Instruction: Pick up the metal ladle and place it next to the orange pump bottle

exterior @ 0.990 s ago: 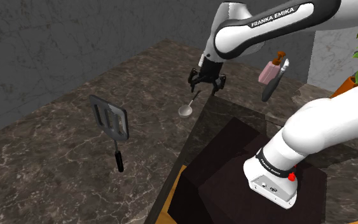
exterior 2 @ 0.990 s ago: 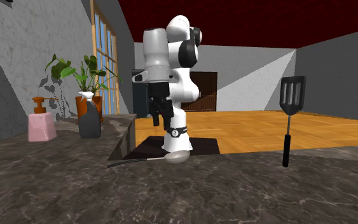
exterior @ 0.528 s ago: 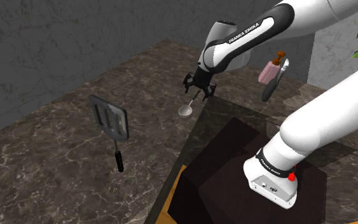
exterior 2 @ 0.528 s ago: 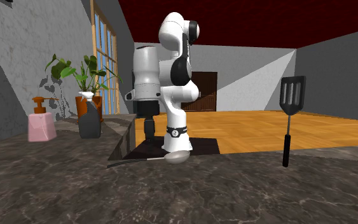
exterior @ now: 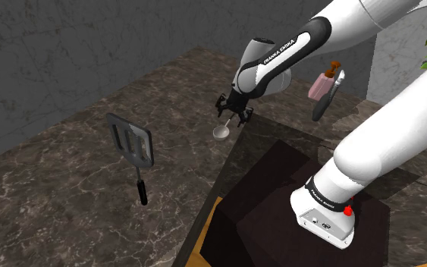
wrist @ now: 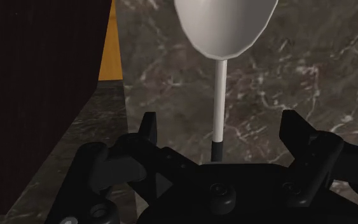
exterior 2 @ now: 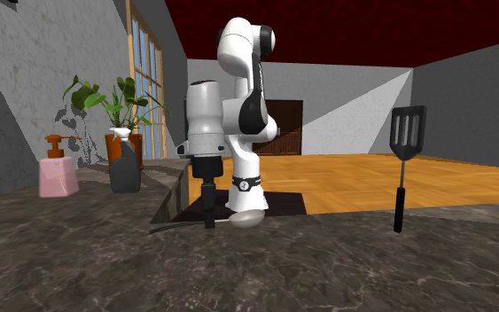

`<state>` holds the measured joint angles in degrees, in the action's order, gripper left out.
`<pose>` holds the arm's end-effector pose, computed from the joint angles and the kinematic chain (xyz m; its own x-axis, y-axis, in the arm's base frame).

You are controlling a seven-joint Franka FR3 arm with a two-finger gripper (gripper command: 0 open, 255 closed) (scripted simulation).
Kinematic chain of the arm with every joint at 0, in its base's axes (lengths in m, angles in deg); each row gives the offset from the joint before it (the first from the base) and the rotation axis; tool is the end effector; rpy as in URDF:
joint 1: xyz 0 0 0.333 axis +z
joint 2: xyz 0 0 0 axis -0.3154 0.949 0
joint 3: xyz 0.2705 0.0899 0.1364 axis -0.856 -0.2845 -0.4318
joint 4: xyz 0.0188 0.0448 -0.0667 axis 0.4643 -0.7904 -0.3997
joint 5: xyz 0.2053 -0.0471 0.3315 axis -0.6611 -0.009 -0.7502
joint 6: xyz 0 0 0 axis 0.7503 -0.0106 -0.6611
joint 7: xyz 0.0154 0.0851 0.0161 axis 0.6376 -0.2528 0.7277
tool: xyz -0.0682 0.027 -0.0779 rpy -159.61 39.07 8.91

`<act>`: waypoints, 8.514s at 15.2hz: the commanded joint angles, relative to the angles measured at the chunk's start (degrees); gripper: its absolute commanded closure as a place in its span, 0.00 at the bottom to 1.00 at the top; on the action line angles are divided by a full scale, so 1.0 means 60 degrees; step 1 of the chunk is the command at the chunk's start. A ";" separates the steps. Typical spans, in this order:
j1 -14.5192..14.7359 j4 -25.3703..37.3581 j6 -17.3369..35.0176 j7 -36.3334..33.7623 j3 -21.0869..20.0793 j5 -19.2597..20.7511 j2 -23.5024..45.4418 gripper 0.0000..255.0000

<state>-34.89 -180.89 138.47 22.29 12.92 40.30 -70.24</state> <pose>0.4181 -0.0310 0.2731 0.2940 -0.9555 -0.0259 -0.9504 -0.2893 -0.1144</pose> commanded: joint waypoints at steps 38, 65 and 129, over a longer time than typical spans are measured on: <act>-0.0011 0.0983 -0.3422 -0.0128 0.0223 0.0044 -0.2457 1.00; -0.0107 0.3577 -0.7182 -0.0384 0.0522 0.0312 -0.3631 1.00; -0.3343 0.9831 -0.7179 0.7620 0.5315 -0.0208 0.3637 1.00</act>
<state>-55.02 -121.19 94.64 67.95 44.85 39.10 -48.42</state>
